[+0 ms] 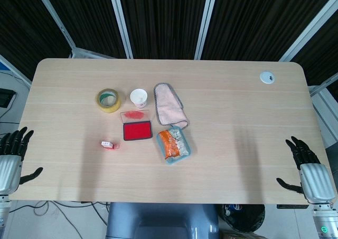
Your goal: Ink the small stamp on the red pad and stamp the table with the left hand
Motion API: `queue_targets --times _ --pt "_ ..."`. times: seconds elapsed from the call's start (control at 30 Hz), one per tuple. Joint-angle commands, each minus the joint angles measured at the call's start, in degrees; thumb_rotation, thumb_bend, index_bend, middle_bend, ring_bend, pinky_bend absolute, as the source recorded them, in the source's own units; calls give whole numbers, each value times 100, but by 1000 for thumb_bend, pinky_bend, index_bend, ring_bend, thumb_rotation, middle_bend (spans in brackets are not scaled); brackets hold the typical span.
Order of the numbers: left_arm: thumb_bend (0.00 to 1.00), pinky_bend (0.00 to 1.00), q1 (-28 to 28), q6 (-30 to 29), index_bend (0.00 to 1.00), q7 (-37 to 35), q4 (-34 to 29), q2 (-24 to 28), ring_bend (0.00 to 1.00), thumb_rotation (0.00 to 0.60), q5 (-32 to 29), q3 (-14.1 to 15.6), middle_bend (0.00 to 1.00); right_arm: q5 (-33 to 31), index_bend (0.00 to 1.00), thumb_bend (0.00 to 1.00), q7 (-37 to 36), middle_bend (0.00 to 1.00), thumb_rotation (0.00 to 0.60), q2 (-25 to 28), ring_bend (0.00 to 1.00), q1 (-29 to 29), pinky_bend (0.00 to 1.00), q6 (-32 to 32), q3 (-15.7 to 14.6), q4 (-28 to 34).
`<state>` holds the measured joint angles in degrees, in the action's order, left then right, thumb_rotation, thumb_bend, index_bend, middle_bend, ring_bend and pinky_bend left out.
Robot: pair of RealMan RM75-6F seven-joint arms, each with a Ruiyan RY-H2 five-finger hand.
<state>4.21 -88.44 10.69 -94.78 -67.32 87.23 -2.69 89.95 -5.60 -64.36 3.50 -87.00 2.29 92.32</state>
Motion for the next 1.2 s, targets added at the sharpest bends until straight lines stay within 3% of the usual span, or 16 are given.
queue_targets --times 0.03,0.93,1.2 --pt "48 46 0 3 0 0 -2 0 0 600 -5 -2 0 0 0 116 1 0 600 0 0 0 185 -1 1 0" --pt "49 46 135 241 0 243 -51 -31 0 600 -96 -33 0 -117 0 117 -5 0 600 -13 0 9 185 48 44 2" --pt "49 61 558 867 0 805 -391 -22 0 600 -284 -171 0 -183 0 116 -80 0 600 15 0 13 185 92 59 16"
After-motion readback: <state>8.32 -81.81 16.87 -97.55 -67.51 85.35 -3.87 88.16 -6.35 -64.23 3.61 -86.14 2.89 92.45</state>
